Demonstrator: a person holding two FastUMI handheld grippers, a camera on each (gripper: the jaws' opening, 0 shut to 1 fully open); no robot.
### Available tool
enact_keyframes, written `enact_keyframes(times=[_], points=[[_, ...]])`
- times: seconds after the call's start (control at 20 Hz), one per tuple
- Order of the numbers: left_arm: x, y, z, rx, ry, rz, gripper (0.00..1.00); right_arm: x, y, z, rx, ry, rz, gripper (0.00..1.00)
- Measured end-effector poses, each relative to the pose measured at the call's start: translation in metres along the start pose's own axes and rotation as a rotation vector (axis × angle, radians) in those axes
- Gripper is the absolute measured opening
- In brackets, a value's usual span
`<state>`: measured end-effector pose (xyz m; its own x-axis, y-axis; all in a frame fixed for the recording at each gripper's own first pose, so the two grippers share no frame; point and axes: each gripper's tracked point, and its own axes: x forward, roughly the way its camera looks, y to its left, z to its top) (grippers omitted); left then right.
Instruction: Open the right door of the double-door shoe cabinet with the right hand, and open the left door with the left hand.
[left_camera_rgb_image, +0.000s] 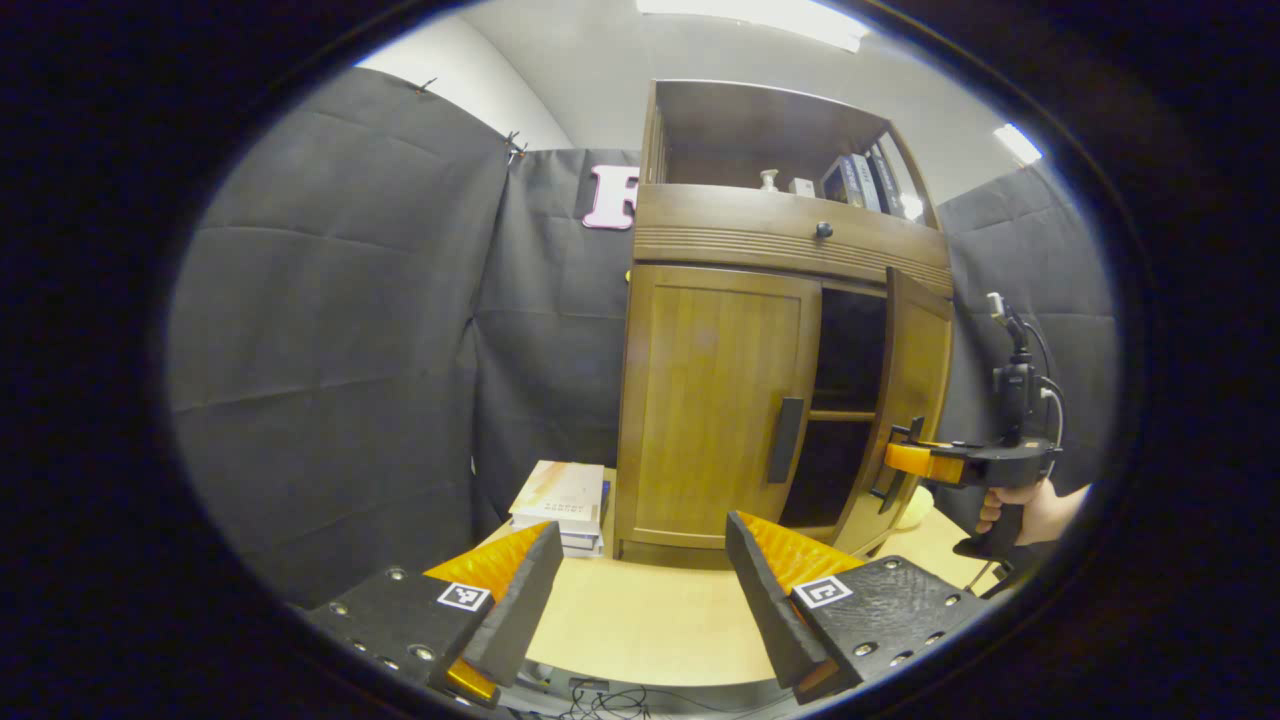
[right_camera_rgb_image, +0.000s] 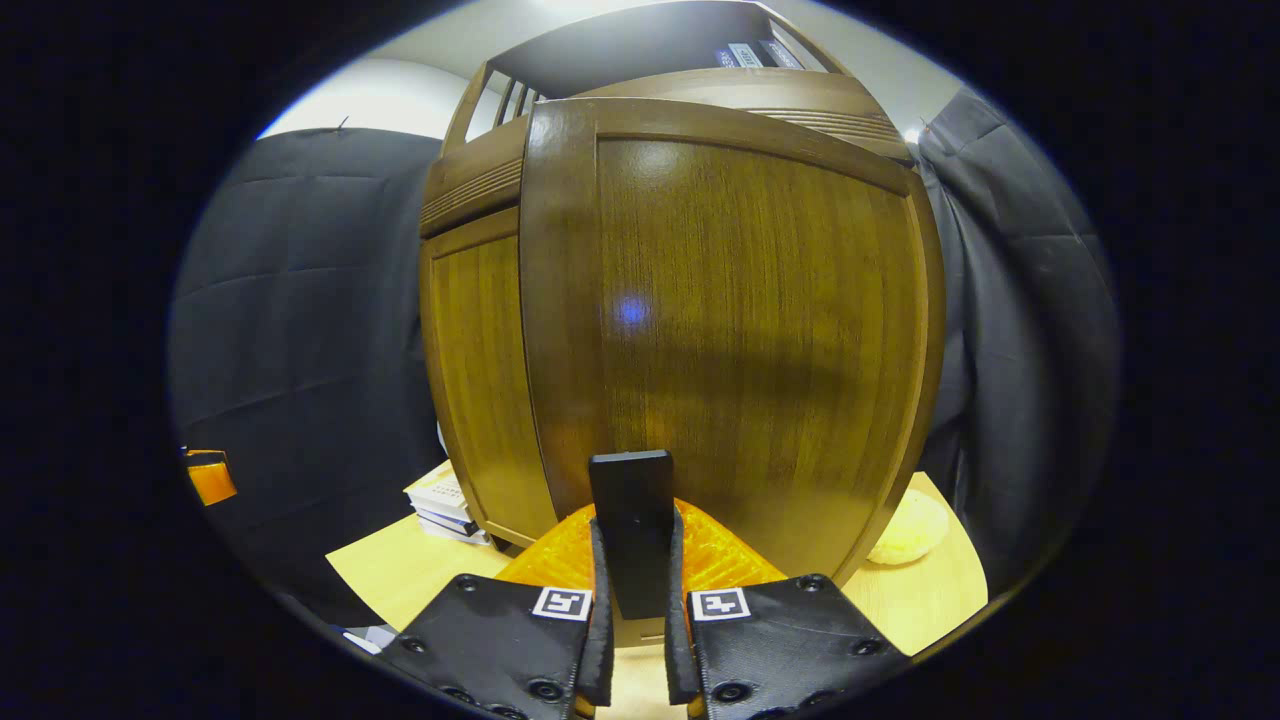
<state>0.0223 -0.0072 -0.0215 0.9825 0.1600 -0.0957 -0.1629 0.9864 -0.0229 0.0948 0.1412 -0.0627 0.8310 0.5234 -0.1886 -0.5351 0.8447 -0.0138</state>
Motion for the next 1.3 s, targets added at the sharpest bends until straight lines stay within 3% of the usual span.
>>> enact_keyframes(times=[0.7,1.3], points=[[0.023,-0.107,0.008,0.001,0.007,-0.106,0.96,-0.038,-0.021,0.003,0.002,0.017,0.119,0.22],[0.034,-0.155,0.006,0.012,0.01,-0.164,0.96,-0.067,-0.057,0.001,0.049,0.032,0.044,0.21]])
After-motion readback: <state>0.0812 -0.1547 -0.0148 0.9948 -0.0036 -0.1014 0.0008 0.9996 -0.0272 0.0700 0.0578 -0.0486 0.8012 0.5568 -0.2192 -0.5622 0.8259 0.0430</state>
